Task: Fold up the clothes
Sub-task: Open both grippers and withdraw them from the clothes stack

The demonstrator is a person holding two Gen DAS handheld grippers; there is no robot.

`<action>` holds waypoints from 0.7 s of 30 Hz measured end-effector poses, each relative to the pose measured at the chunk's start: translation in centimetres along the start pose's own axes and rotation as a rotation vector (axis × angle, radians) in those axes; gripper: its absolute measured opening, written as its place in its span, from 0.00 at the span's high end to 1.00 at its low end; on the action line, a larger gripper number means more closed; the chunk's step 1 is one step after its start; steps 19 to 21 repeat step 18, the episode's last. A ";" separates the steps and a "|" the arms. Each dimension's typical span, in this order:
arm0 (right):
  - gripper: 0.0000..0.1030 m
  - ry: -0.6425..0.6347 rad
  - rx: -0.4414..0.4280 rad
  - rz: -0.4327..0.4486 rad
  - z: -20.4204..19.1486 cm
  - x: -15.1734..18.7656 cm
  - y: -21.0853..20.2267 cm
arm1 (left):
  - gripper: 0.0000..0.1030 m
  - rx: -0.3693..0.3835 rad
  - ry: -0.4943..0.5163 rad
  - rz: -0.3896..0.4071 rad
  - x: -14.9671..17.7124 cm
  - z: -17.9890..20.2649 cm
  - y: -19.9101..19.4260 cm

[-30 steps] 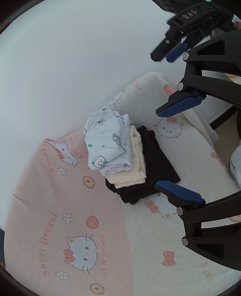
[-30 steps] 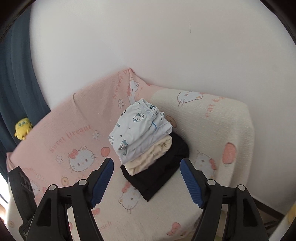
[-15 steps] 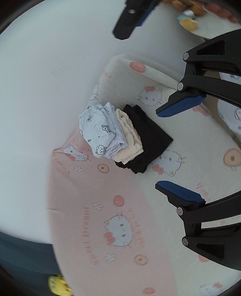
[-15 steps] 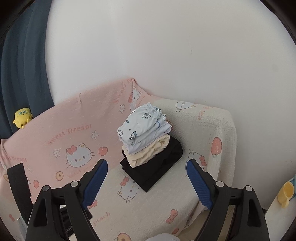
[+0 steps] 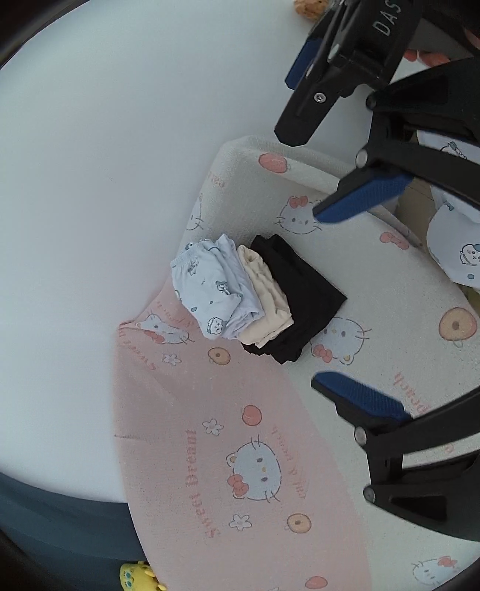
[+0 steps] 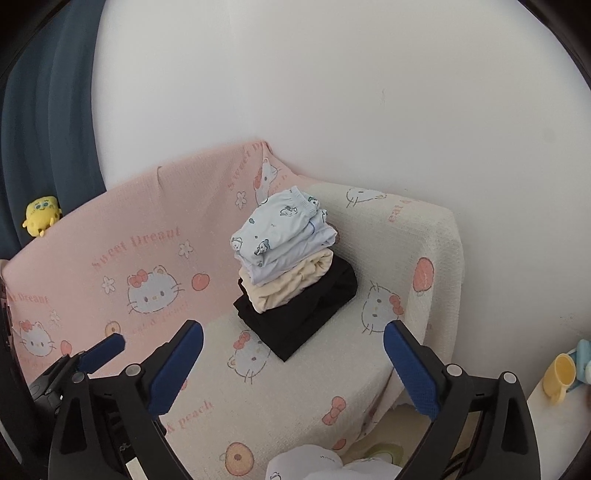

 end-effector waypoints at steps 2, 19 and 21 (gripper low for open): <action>0.05 -0.004 0.005 0.004 -0.1 -0.2 -0.2 | 0.17 -0.026 -0.013 0.018 -0.3 -0.4 -0.4; 0.03 -0.039 0.009 0.014 -1.0 -0.3 -1.1 | 0.17 -0.072 -0.022 0.048 -0.4 -1.2 -1.4; 0.03 -0.039 0.009 0.014 -1.0 -0.3 -1.1 | 0.17 -0.072 -0.022 0.048 -0.4 -1.2 -1.4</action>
Point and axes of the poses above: each gripper's, at about its wrist camera, not at the fingertips, and y roughly the way its jaws point, z to its right, x to its underside, the point moved 7 cm from there along y, roughly the way its jaws point, and after that the axes turned 3 degrees about y, right-handed, at the moved point
